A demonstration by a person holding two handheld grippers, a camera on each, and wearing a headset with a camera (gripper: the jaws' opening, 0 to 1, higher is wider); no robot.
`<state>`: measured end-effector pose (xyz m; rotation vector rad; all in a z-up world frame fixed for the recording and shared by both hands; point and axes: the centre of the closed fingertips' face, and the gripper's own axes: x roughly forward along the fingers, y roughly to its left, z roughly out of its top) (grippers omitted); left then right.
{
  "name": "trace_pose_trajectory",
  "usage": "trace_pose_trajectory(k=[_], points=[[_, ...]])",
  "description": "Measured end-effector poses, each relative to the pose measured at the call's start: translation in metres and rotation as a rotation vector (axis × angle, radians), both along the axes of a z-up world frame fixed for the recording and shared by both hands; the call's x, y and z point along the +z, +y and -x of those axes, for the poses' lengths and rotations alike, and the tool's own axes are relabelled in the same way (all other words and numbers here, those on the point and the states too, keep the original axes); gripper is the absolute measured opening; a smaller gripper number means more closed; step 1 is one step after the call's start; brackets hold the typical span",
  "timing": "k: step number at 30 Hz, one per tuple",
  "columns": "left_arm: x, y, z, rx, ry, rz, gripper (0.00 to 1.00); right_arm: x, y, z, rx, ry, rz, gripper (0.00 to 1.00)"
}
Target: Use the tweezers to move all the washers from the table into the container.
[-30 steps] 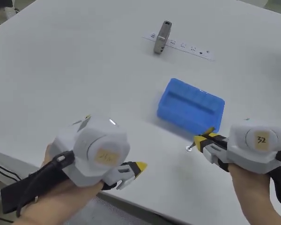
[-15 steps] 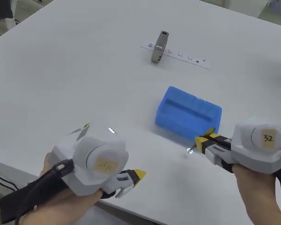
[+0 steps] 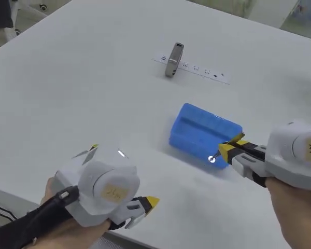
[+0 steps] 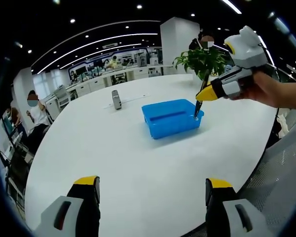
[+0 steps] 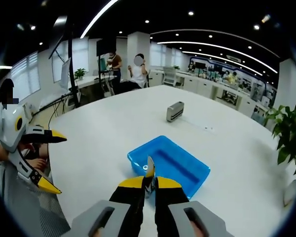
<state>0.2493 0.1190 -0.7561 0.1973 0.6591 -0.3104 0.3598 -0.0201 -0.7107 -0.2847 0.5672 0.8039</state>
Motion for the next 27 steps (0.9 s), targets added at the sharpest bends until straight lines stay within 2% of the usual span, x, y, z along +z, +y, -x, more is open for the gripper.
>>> trace_pose_trajectory(k=[6, 18, 27], points=[[-0.001, 0.000, 0.000, -0.003, 0.005, -0.002, 0.90, 0.007, 0.002, -0.011, -0.006, -0.024, -0.004, 0.03], [-0.003, 0.000, 0.000, 0.001, 0.014, -0.003, 0.90, 0.005, 0.001, -0.027, -0.022, -0.033, 0.003, 0.03], [-0.004, 0.000, 0.001, 0.001, 0.021, -0.004, 0.90, -0.024, -0.002, -0.041, -0.034, 0.003, 0.043, 0.03]])
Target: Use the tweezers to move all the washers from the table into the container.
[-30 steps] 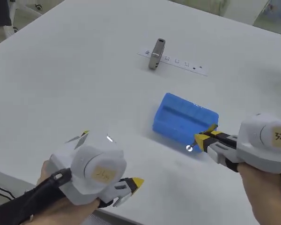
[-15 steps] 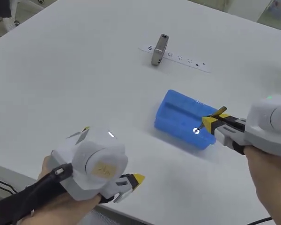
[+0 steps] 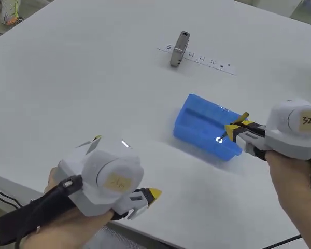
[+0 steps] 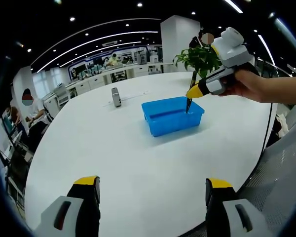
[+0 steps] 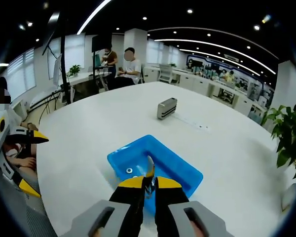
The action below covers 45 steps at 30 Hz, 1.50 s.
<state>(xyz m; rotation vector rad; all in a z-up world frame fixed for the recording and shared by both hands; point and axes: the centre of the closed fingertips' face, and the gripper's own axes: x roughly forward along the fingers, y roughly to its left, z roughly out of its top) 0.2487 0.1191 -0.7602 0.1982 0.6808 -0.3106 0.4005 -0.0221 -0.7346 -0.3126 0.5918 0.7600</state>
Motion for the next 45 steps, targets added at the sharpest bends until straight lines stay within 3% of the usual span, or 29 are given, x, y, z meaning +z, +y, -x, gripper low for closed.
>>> trace_pose_trajectory(k=[8, 24, 28, 31, 35, 39, 42, 45], points=[[0.000, 0.000, 0.000, 0.000, 0.003, -0.002, 0.90, -0.020, 0.001, -0.001, -0.001, 0.039, 0.019, 0.03], [0.000, -0.005, 0.002, -0.026, 0.007, -0.014, 0.86, -0.034, 0.002, 0.004, 0.007, 0.080, 0.036, 0.03], [0.009, -0.011, 0.001, -0.051, -0.028, -0.015, 0.86, -0.036, 0.002, 0.004, -0.002, 0.083, 0.029, 0.04], [0.013, -0.012, 0.000, -0.060, -0.034, -0.012, 0.84, -0.038, 0.000, 0.002, -0.006, 0.087, 0.023, 0.04], [0.033, -0.019, -0.007, -0.083, -0.066, 0.027, 0.82, -0.038, -0.003, 0.000, -0.029, 0.097, 0.010, 0.05], [0.063, -0.030, -0.019, -0.137, -0.116, 0.073, 0.70, -0.031, -0.005, 0.000, -0.044, 0.071, -0.012, 0.05], [0.084, -0.038, -0.025, -0.187, -0.128, 0.099, 0.61, -0.014, -0.005, 0.001, -0.036, 0.030, -0.027, 0.04], [0.115, -0.046, -0.034, -0.247, -0.182, 0.112, 0.50, 0.009, 0.001, 0.010, 0.007, -0.027, -0.030, 0.04]])
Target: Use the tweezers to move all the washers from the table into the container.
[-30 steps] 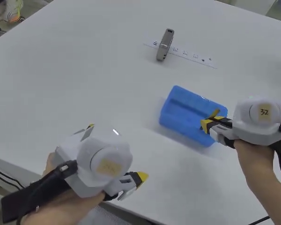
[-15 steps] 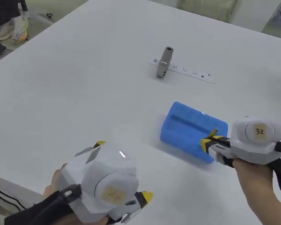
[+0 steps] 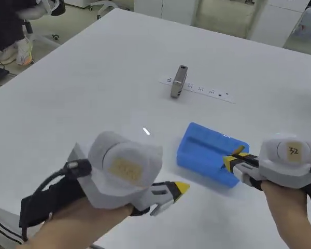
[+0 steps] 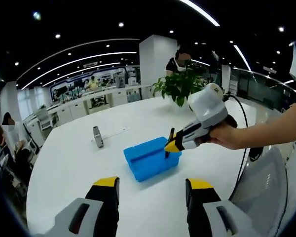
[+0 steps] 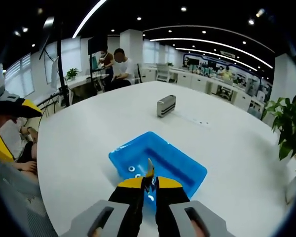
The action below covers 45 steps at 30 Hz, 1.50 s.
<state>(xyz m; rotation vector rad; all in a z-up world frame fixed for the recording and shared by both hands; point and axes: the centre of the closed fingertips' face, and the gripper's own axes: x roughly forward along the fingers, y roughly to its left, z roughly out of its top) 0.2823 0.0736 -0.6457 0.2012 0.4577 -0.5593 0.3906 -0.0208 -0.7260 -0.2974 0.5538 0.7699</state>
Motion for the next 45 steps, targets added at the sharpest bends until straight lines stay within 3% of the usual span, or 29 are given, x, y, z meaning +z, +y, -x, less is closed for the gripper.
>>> trace_pose_trajectory(k=[3, 7, 12, 14, 16, 23, 25, 27, 32, 38, 39, 41, 45], points=[[0.025, -0.009, -0.007, -0.076, -0.048, -0.002, 0.39, 0.020, 0.006, 0.008, 0.046, -0.058, 0.009, 0.04], [0.041, -0.023, -0.014, -0.183, -0.105, -0.086, 0.29, 0.038, 0.015, 0.030, 0.075, -0.078, -0.025, 0.04], [0.039, -0.045, -0.010, -0.313, -0.102, -0.125, 0.17, 0.045, 0.028, 0.059, 0.162, -0.108, 0.016, 0.04], [0.037, -0.054, -0.006, -0.353, -0.088, -0.119, 0.15, 0.043, 0.032, 0.068, 0.189, -0.111, 0.033, 0.04], [0.035, -0.062, -0.002, -0.406, -0.096, -0.140, 0.16, 0.043, 0.035, 0.077, 0.203, -0.115, 0.043, 0.04], [0.022, -0.081, 0.011, -0.554, -0.096, -0.209, 0.09, 0.031, 0.040, 0.103, 0.247, -0.105, 0.087, 0.04], [0.015, -0.086, 0.018, -0.616, -0.072, -0.218, 0.07, 0.024, 0.040, 0.108, 0.259, -0.100, 0.110, 0.04], [0.006, -0.086, 0.018, -0.649, -0.067, -0.265, 0.05, 0.020, 0.039, 0.112, 0.266, -0.096, 0.119, 0.04], [-0.008, -0.090, 0.026, -0.729, -0.025, -0.286, 0.00, 0.012, 0.034, 0.117, 0.278, -0.079, 0.135, 0.04], [-0.021, -0.089, 0.026, -0.784, -0.022, -0.315, 0.00, 0.002, 0.026, 0.116, 0.293, -0.068, 0.170, 0.05], [-0.022, -0.090, 0.026, -0.791, -0.028, -0.317, 0.00, 0.000, 0.026, 0.116, 0.299, -0.071, 0.178, 0.05], [-0.029, -0.090, 0.028, -0.849, -0.069, -0.352, 0.00, -0.006, 0.024, 0.115, 0.319, -0.079, 0.216, 0.05], [-0.050, -0.087, 0.031, -0.903, -0.059, -0.373, 0.00, -0.025, 0.021, 0.117, 0.344, -0.062, 0.259, 0.05]])
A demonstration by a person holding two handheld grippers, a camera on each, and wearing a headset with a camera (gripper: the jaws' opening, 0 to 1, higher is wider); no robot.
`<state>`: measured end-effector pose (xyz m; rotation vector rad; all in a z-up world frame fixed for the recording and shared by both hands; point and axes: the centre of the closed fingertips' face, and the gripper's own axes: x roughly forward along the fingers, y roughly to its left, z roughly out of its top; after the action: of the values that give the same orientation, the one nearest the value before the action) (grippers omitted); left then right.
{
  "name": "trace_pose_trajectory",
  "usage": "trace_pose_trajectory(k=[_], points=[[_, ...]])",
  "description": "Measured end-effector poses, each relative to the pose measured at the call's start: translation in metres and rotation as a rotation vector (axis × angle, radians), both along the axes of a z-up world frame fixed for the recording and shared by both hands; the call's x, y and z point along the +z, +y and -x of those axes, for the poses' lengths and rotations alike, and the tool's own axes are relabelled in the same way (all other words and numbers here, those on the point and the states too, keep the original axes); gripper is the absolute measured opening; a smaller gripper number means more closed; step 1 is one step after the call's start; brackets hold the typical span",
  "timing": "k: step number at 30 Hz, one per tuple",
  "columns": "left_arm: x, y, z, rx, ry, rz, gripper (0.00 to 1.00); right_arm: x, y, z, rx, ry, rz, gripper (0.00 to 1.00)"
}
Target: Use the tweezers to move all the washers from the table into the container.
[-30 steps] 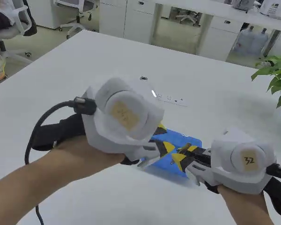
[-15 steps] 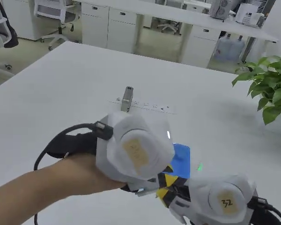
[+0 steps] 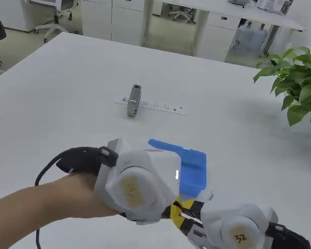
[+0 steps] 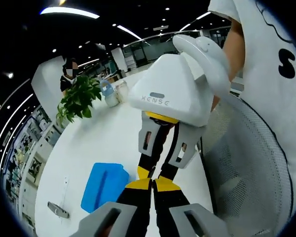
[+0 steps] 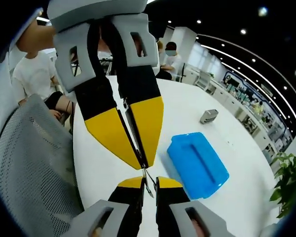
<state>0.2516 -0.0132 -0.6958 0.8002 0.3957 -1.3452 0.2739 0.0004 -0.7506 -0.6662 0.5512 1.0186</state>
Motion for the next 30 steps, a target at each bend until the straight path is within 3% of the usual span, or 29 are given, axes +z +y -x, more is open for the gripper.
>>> trace_pose_trajectory(k=[6, 9, 12, 13, 16, 18, 23, 26, 30], points=[[-0.039, 0.012, 0.000, -0.033, 0.029, -0.038, 0.00, -0.034, -0.004, 0.008, 0.069, 0.034, 0.099, 0.04], [-0.053, 0.017, -0.002, -0.027, 0.051, -0.052, 0.00, -0.044, -0.003, 0.008, 0.084, 0.050, 0.124, 0.04], [-0.070, 0.026, -0.006, 0.002, 0.096, -0.067, 0.00, -0.054, -0.002, 0.008, 0.109, 0.069, 0.141, 0.04], [-0.075, 0.029, -0.008, 0.005, 0.093, -0.073, 0.00, -0.055, -0.002, 0.008, 0.124, 0.069, 0.148, 0.04], [-0.089, 0.035, -0.009, 0.026, 0.135, -0.074, 0.00, -0.062, 0.000, 0.010, 0.186, 0.080, 0.178, 0.04], [-0.096, 0.037, -0.009, 0.030, 0.145, -0.078, 0.00, -0.067, 0.001, 0.011, 0.219, 0.080, 0.190, 0.04], [-0.113, 0.042, -0.007, 0.052, 0.182, -0.089, 0.00, -0.074, 0.004, 0.013, 0.239, 0.114, 0.194, 0.04], [-0.124, 0.045, -0.005, 0.064, 0.217, -0.110, 0.00, -0.080, 0.005, 0.017, 0.234, 0.160, 0.179, 0.05], [-0.128, 0.045, -0.003, 0.068, 0.222, -0.121, 0.00, -0.080, 0.007, 0.020, 0.228, 0.179, 0.164, 0.09]])
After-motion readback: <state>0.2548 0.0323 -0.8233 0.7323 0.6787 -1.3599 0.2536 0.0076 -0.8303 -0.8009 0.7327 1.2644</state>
